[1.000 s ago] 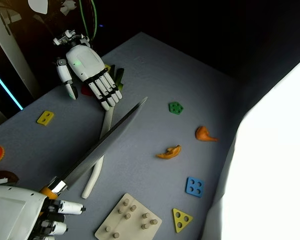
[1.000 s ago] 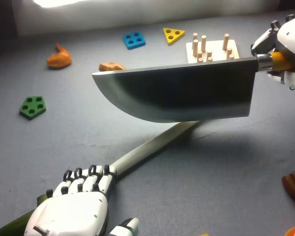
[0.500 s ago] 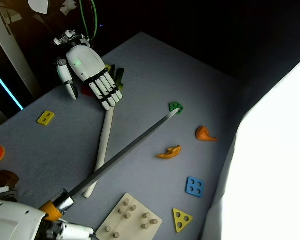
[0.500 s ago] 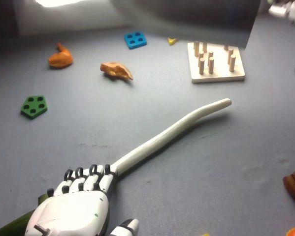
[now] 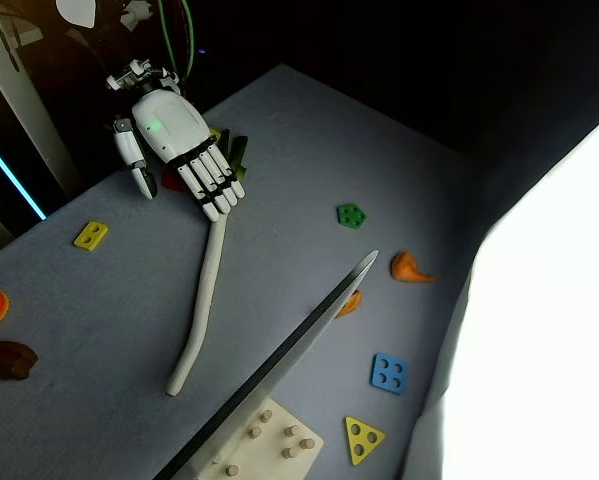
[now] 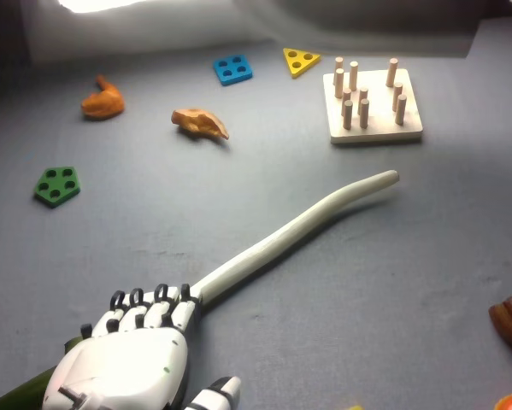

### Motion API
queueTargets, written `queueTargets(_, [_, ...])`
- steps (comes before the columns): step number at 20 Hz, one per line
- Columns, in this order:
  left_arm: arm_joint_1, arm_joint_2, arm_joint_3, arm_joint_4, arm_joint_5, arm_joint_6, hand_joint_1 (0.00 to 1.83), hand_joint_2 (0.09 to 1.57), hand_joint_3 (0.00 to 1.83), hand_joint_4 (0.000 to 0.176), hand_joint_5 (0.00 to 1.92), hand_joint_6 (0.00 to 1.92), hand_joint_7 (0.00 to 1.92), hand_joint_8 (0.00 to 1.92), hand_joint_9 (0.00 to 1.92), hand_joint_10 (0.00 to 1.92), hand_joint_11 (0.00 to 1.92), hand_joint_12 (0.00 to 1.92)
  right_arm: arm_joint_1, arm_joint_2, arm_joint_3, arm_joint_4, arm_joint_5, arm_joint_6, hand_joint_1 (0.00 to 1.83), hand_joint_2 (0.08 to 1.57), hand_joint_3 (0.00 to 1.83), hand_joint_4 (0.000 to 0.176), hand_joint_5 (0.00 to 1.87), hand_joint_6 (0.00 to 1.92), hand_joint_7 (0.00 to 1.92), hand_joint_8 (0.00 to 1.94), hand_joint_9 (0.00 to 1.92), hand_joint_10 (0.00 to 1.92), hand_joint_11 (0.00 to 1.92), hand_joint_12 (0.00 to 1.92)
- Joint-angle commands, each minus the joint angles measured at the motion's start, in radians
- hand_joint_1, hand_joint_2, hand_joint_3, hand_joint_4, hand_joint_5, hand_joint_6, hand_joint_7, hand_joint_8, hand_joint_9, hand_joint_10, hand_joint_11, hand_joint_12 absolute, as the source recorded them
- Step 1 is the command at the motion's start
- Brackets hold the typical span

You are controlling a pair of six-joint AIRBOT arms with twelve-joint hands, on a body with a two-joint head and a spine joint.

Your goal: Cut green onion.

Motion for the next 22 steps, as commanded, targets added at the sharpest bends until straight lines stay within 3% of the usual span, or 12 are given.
queueTargets(1, [-0.007, -0.001, 0.005, 0.066, 0.033, 0.000, 0.28, 1.39, 0.00, 0.000, 0.09, 0.01, 0.10, 0.01, 0.04, 0.01, 0.01, 0.01, 0.003, -0.005, 0.021, 0.025, 0.141, 0.030, 1.62, 1.23, 0.00, 0.176, 1.37, 1.92, 1.60, 1.94, 1.66, 1.92, 1.74, 1.92])
queueTargets(7, [-0.005, -0.001, 0.007, 0.076, 0.033, 0.000, 0.25, 1.39, 0.00, 0.000, 0.05, 0.01, 0.05, 0.00, 0.02, 0.01, 0.01, 0.00, -0.040, -0.047, 0.095, -0.032, 0.201, 0.134, 1.58, 1.24, 0.00, 0.176, 1.36, 1.92, 1.57, 1.94, 1.64, 1.92, 1.72, 1.92])
queueTargets(13, [-0.009, 0.004, 0.005, 0.085, 0.030, 0.000, 0.25, 1.40, 0.00, 0.000, 0.01, 0.00, 0.00, 0.00, 0.00, 0.00, 0.00, 0.00, -0.065, -0.101, 0.158, -0.038, 0.224, 0.152, 1.62, 1.22, 0.00, 0.176, 1.39, 1.92, 1.60, 1.94, 1.66, 1.92, 1.74, 1.92])
queueTargets(22, [-0.063, 0.085, -0.002, 0.101, -0.024, 0.046, 0.24, 1.39, 0.00, 0.000, 0.04, 0.01, 0.02, 0.00, 0.00, 0.00, 0.01, 0.01, -0.089, -0.198, 0.299, -0.060, 0.228, 0.216, 1.57, 1.23, 0.00, 0.176, 1.38, 1.92, 1.57, 1.94, 1.63, 1.92, 1.72, 1.92])
